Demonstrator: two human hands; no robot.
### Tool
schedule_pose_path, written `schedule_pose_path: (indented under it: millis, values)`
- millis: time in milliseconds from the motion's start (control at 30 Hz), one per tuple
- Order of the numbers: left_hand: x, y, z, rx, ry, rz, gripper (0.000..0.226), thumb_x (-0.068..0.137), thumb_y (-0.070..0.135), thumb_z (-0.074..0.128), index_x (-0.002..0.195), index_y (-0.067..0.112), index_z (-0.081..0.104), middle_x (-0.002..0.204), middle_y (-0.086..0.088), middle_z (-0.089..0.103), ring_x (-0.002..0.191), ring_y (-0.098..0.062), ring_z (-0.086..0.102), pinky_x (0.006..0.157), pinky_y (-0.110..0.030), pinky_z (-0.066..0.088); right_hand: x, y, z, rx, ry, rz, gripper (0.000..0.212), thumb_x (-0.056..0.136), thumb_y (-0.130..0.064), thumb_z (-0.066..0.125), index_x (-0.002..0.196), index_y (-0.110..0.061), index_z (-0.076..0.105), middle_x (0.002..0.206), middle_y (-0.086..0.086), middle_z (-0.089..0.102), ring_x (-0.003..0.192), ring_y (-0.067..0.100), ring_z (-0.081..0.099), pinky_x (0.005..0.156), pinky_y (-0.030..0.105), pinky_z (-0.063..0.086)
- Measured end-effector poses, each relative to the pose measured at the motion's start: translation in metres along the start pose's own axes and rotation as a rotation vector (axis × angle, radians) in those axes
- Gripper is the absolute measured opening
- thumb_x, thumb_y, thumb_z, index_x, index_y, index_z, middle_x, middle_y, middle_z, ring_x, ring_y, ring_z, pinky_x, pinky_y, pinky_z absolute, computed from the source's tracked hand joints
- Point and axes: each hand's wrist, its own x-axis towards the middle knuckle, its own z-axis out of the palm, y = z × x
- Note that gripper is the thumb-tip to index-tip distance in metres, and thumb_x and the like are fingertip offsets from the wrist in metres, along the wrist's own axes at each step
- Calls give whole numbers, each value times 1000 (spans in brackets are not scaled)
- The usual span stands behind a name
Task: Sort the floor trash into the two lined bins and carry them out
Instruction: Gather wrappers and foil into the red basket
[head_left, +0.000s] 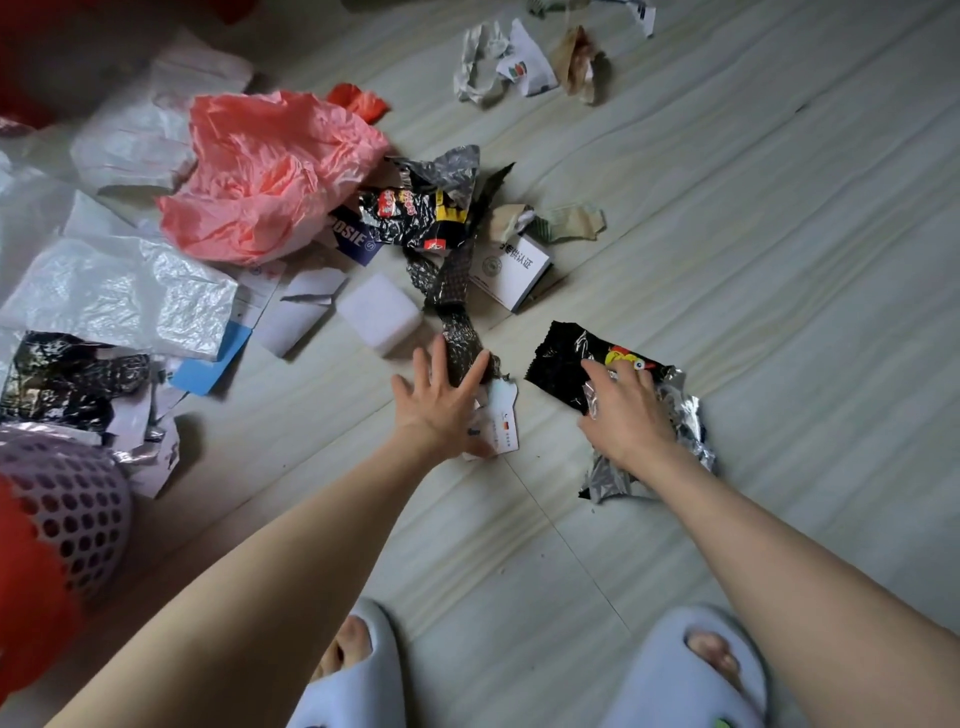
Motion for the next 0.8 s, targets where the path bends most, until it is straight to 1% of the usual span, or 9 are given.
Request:
schedule_pose_path:
  millis: [67,133,200,233,367,467,600,700,800]
  values:
    - [-1,7,0,10,16,10,109,66,53,75,145,42,1,151,-17,-1,136,-37,12,99,-48,30,-1,2,2,87,38,20,67,86,-16,61,145,-19,30,143,12,33,131,32,29,102,44,39]
    - [-6,17,1,-50,49,37,96,69,36,78,143,38,16,141,-13,18,126,-34,25,93,-45,35,-5,3,4,125,58,27,67,85,-17,63,145,-17,31,142,12,35,131,32,31,102,43,38]
    - [-11,25,3,-156,50,36,81,74,19,73,138,31,26,131,-11,28,118,-32,33,88,-43,38,-8,2,6,131,55,23,67,85,-18,63,144,-17,32,141,12,35,130,32,32,102,42,38]
    - [-13,28,3,-189,39,19,75,76,14,71,137,28,28,127,-11,31,115,-32,36,87,-43,38,-9,2,6,132,50,24,67,85,-18,63,144,-17,32,141,12,35,130,32,32,102,41,37]
    - [-15,34,7,-175,40,-71,59,78,12,66,128,13,33,122,-12,41,114,-31,42,92,-41,33,-12,3,5,150,37,45,67,86,-20,64,145,-17,31,143,11,33,132,31,30,104,41,36]
    - [-13,37,9,-119,86,-122,46,81,15,65,121,9,42,123,-12,50,116,-30,43,96,-40,32,-13,3,5,142,37,50,67,86,-21,64,144,-17,31,144,11,33,132,31,30,104,41,36]
    - [-14,39,9,-104,88,-138,35,83,14,60,116,9,51,122,-12,52,116,-31,41,95,-40,31,-12,3,7,140,27,61,67,86,-22,64,144,-18,31,144,10,32,133,31,28,103,43,37]
    - [-15,39,8,-112,83,-122,33,82,12,60,114,10,54,123,-14,46,114,-33,36,93,-39,31,-13,3,7,141,22,64,67,86,-22,64,144,-18,30,144,10,32,133,31,28,103,43,37]
    - [-18,36,12,-117,151,-51,29,83,11,59,111,8,56,125,-14,38,112,-34,35,94,-37,33,-13,3,6,139,19,60,67,87,-23,64,145,-18,30,145,10,31,134,30,27,103,43,37]
